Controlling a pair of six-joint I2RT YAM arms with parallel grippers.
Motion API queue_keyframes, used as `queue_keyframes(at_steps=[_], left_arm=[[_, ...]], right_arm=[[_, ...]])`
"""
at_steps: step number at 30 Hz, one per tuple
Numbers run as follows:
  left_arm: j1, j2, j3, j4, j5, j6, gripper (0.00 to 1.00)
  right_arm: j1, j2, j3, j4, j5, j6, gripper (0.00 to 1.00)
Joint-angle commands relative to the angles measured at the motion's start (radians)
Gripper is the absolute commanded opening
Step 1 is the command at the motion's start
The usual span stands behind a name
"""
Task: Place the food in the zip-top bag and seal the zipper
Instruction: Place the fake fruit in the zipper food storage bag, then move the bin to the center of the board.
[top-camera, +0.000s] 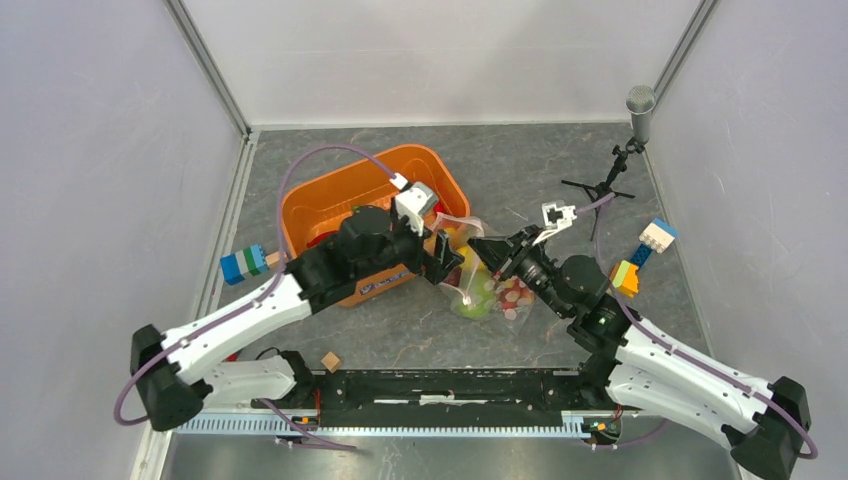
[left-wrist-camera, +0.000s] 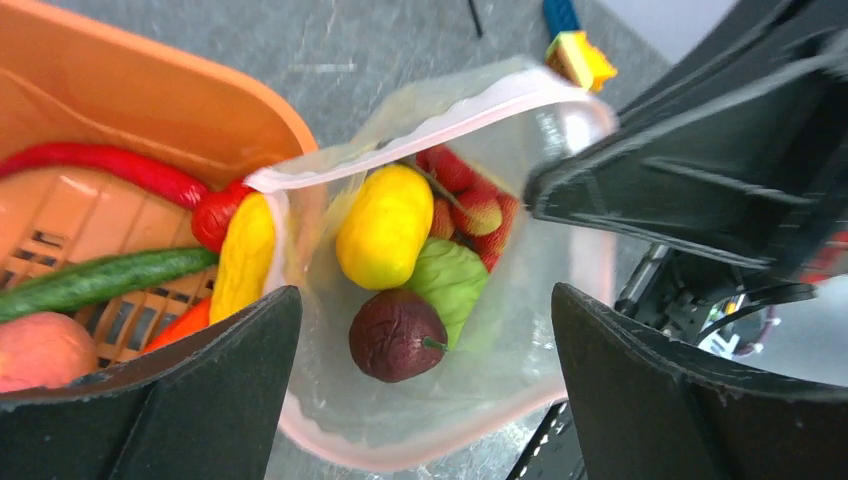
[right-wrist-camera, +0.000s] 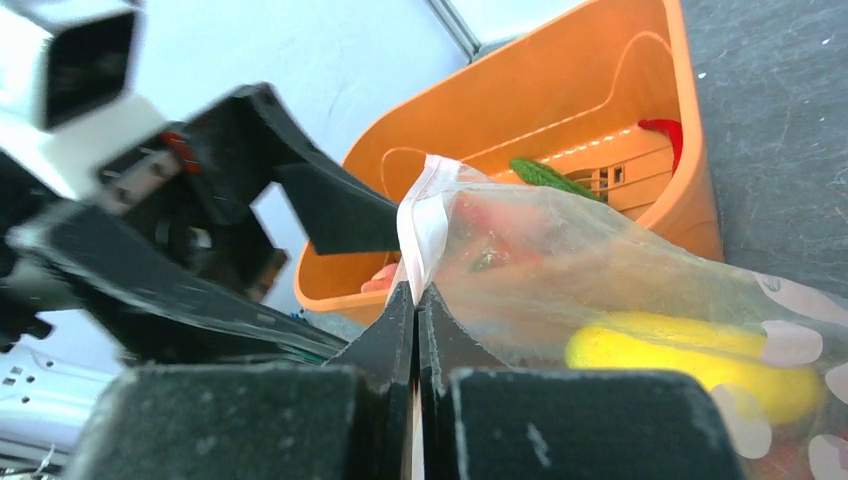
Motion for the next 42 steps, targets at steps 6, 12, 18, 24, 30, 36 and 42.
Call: queue_keyframes(at_steps=[6,12,18,24,30,36,42], left_arm=[[0.002,-0.216,0.1,-0.054,-0.1,0.035,1.0],[0.002,-0.321,0.03,-0.102,-0.319,-0.007,1.0],[0.017,-0.284,-0.04,-0.046,-0.583,-0.032,1.0],[0.173,0.059,0.23,-0.096,-0.487,-0.032,1.0],[0.252,0.071,0.22,-0.107,-0.397,-0.056,1.0],[0.301,0.008,0.076,-0.147,-0.355,-0.092,1.0],[0.336,-0.087,-0.087,-0.14,-0.266,-0.134,1.0]], right_arm=[[0.005,-0.169,0.003,0.106,0.283,-0.101,0.02],[0.004,-0.241,0.095,-0.234,0.525,-0.208,0.04],[0.003,-0.183,0.116,-0.193,0.352,-0.392,0.0],[0.003,-0.177,0.084,0.026,0.048,-0.617,0.01],[0.003,-0.075,0.19,-0.191,0.315,-0.51,0.0],[0.001,-0.289,-0.097,-0.063,0.276,-0.226,0.0],[0.003,-0.318,0.006,-0.258,0.216,-0.206,0.0]])
